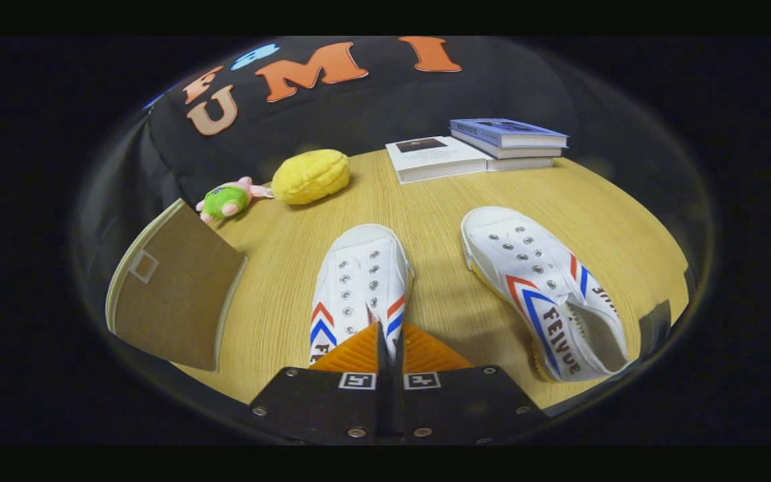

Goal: Open the storage box then place both shoes into the box .Put the left shoe in first, then the right shoe, with the right side of both shoes facing outward in a uniform manner.

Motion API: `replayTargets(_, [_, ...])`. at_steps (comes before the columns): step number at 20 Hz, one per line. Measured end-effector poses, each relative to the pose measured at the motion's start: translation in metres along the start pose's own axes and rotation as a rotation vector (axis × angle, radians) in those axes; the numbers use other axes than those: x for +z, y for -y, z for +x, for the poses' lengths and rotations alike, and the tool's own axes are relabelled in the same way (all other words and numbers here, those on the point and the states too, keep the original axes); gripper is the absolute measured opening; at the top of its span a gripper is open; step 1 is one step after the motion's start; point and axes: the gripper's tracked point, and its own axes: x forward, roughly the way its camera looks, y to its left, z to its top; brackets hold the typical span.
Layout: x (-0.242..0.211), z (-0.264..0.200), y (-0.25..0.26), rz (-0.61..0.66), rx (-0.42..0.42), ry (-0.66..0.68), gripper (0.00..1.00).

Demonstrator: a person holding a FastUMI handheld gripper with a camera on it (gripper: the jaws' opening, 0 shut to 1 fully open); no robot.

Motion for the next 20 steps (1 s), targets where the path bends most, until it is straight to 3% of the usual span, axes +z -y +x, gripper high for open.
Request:
replayTargets(6, [0.018,-0.011,-0.016,-0.001,-0.028,0.042,0.00])
replayTargets(20, [0.162,-0.091,-0.126,0.129,0.135,0.243,0.00])
